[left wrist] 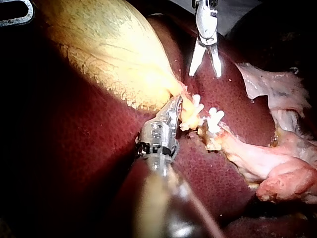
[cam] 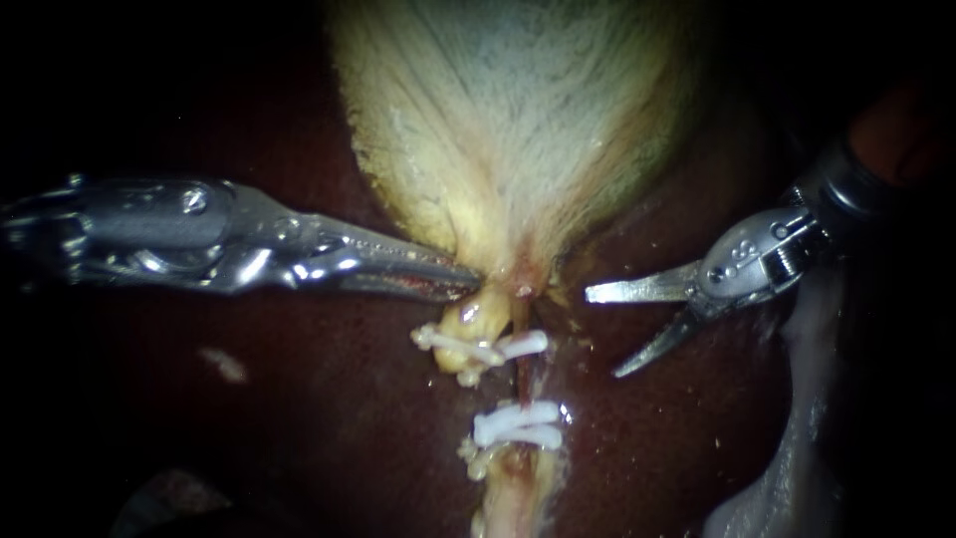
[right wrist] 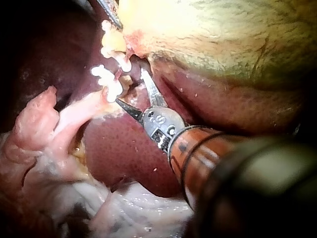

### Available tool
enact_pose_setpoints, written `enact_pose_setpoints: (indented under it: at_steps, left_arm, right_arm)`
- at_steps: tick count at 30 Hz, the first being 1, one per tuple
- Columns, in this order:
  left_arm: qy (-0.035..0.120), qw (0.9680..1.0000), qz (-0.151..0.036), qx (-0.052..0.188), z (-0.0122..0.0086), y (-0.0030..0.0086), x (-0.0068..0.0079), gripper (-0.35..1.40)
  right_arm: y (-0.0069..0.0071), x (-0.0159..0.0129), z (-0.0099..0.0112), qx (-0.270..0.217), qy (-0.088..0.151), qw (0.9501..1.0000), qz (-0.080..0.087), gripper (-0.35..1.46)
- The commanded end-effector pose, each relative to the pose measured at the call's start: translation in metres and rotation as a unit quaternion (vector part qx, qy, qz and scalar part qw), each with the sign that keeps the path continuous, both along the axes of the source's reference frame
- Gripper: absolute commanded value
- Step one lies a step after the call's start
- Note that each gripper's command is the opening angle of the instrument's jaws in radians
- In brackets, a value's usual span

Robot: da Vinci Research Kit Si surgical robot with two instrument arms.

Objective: Go to the cutting position right tube

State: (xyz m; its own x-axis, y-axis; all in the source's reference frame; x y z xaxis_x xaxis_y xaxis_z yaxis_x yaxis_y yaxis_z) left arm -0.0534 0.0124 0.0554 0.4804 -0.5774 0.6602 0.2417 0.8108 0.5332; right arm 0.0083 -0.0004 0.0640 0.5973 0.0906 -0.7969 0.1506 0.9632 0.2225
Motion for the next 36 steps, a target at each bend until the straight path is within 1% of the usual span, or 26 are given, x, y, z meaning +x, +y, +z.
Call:
enact_pose_setpoints:
  at_steps: [1,4,7,9,13,14,15,17,19,21,22,25,27,31,33,34,36]
  left_arm:
    - [0.0,1.0,0.0,0.0,0.0,0.0,0.0,-0.35]
    - [0.0,1.0,0.0,0.0,-0.0001,0.0,0.0001,-0.35]
    - [0.0,1.0,0.0,0.0,-0.0002,0.0002,0.0002,-0.35]
    - [0.002,1.0,-0.003,-0.001,-0.0005,0.0005,0.0004,-0.35]
    - [0.007,0.9999,-0.013,-0.003,-0.0018,0.0019,0.0013,-0.35]
    - [0.009,0.9998,-0.018,-0.003,-0.0024,0.0025,0.0017,-0.35]
    - [0.007,0.9997,-0.024,-0.002,-0.0028,0.0029,0.002,-0.35]
    - [0.005,0.9995,-0.029,-0.011,-0.0036,0.0038,0.0027,-0.35]
    - [0.003,0.9993,-0.034,-0.018,-0.0042,0.0044,0.0032,-0.35]
    - [0.002,0.9991,-0.037,-0.02,-0.0046,0.0048,0.0035,-0.35]
    - [0.002,0.999,-0.04,-0.02,-0.0047,0.0049,0.0037,-0.35]
    - [0.002,0.999,-0.039,-0.023,-0.0047,0.0049,0.0037,-0.35]
    - [0.002,0.999,-0.039,-0.023,-0.0047,0.0048,0.0037,-0.35]
    - [0.002,0.999,-0.039,-0.023,-0.0048,0.0048,0.0038,-0.35]
    - [0.002,0.999,-0.039,-0.023,-0.0048,0.0048,0.0038,-0.35]
    - [0.002,0.999,-0.039,-0.023,-0.0048,0.0048,0.0038,-0.35]
    - [0.002,0.999,-0.039,-0.023,-0.0048,0.0048,0.0037,-0.35]
  right_arm:
    - [0.0,0.0,0.0,0.0,0.0,1.0,0.0,1.44]
    - [-0.0001,0.0001,0.0,-0.003,0.0,1.0,-0.001,1.44]
    - [-0.0003,0.0002,0.0002,0.018,-0.006,0.9997,0.014,1.44]
    - [-0.0005,0.0003,0.0003,0.046,-0.011,0.9985,0.029,1.42]
    - [-0.0009,0.0005,0.0006,0.077,-0.017,0.996,0.044,1.39]
    - [-0.0011,0.0006,0.0008,0.082,-0.016,0.9954,0.046,1.39]
    - [-0.0013,0.0008,0.001,0.087,-0.016,0.9949,0.048,1.39]
    - [-0.0018,0.0011,0.0015,0.103,-0.016,0.9934,0.049,1.37]
    - [-0.0024,0.0015,0.0021,0.116,-0.017,0.9917,0.051,1.36]
    - [-0.0031,0.0019,0.0028,0.125,-0.018,0.9908,0.05,1.36]
    - [-0.0033,0.0021,0.0031,0.129,-0.019,0.9901,0.052,1.36]
    - [-0.0039,0.0027,0.0037,0.139,-0.019,0.9889,0.05,1.34]
    - [-0.004,0.0029,0.0038,0.147,-0.02,0.9875,0.052,1.34]
    - [-0.0042,0.0035,0.0039,0.161,-0.02,0.9856,0.049,1.32]
    - [-0.0043,0.0037,0.004,0.169,-0.018,0.9846,0.042,1.31]
    - [-0.0045,0.004,0.0041,0.177,-0.015,0.9835,0.033,1.29]
    - [-0.0048,0.0043,0.0044,0.184,-0.015,0.9823,0.031,1.26]
